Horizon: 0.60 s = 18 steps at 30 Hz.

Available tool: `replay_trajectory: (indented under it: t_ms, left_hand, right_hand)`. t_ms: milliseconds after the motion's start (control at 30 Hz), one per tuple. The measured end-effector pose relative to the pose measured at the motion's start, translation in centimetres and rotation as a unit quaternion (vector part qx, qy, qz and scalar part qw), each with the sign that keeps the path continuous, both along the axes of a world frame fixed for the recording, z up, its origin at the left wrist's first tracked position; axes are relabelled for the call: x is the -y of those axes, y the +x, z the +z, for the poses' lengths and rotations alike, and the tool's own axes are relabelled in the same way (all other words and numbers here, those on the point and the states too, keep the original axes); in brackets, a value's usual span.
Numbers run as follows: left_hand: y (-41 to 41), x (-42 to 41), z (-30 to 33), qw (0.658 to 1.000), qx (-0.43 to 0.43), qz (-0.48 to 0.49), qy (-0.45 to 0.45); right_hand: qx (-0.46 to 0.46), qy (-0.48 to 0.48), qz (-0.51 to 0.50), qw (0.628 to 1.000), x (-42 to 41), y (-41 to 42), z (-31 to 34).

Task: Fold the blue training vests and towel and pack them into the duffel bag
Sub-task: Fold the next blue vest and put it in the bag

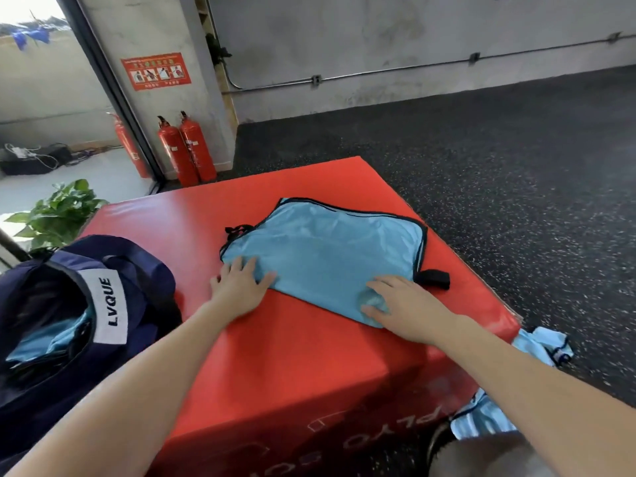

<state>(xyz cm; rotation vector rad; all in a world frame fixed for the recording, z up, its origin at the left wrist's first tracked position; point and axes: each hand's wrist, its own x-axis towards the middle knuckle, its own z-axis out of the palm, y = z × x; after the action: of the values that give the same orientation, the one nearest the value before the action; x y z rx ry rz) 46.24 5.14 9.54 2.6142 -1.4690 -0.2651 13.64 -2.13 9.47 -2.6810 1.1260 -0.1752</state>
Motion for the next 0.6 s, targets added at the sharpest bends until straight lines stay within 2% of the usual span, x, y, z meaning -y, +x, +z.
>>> replay_trajectory:
  t_ms: [133, 200, 300, 467, 600]
  left_hand:
    - [3.2, 3.2, 1.3, 0.999, -0.035, -0.035, 0.024]
    - [2.6, 3.2, 1.4, 0.998, -0.025, -0.046, 0.016]
    - [-0.4, 1.0, 1.3, 0.997, -0.005, -0.077, -0.015]
    - [-4.9, -5.1, 0.7, 0.986, -0.08, -0.112, -0.09]
    - [-6.6, -9.3, 0.2, 0.986, -0.046, -0.154, -0.048]
  right_hand:
    - [0.035, 0.087, 0.044, 0.995, 0.0, 0.8, 1.2]
    - [0.031, 0.104, 0.056, 0.993, -0.3, 0.8, 1.9]
    - [0.0, 0.087, 0.072, 0.994, -0.8, 0.7, 2.5]
    - [-0.076, 0.035, 0.069, 0.994, -1.3, 0.3, 3.6]
    - [-0.08, 0.056, 0.037, 0.995, -2.3, 0.5, 3.9]
